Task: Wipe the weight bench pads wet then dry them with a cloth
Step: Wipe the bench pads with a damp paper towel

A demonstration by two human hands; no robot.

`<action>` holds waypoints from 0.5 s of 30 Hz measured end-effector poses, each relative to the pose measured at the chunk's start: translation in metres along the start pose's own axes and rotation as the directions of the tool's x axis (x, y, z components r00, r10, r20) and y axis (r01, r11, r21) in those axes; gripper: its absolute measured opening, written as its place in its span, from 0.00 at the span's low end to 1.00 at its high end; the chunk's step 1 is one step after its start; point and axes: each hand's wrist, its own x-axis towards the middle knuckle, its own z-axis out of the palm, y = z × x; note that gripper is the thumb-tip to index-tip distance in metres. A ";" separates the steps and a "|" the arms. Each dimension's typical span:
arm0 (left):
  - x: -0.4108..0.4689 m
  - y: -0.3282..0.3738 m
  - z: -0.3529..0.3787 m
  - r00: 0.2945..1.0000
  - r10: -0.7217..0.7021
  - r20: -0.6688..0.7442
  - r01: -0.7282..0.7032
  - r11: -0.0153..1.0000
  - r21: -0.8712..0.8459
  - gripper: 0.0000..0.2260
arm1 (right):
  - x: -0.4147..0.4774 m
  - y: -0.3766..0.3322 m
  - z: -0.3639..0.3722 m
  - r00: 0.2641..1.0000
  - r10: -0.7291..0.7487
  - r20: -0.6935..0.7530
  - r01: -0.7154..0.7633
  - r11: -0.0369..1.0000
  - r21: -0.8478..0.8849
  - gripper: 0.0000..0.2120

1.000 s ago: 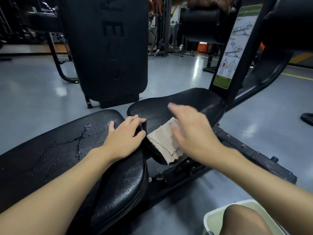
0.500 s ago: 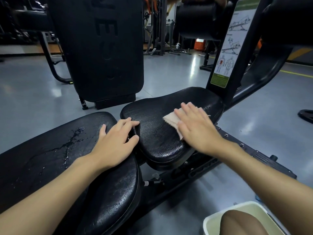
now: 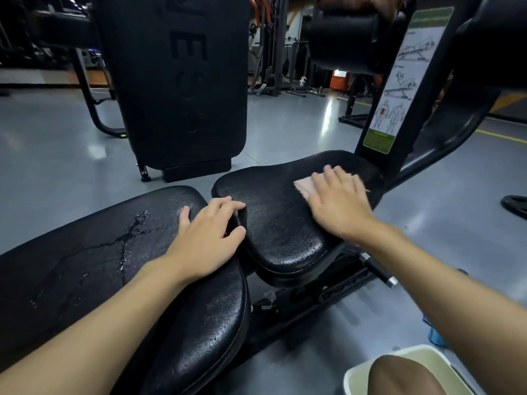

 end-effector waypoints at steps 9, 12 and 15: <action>-0.001 -0.002 -0.005 0.995 -0.060 -0.074 0.046 0.983 -0.178 0.22 | -0.062 -0.073 -0.006 0.939 -0.341 0.035 0.342 0.938 -0.046 0.29; -0.001 -0.001 -0.004 0.996 -0.075 -0.053 0.067 0.989 -0.133 0.22 | -0.059 -0.065 -0.004 0.918 -0.389 0.073 0.394 0.917 -0.068 0.37; -0.002 0.000 -0.003 0.996 -0.069 -0.062 0.063 0.994 -0.088 0.20 | -0.037 -0.046 -0.006 0.925 -0.366 0.103 0.375 0.923 -0.090 0.31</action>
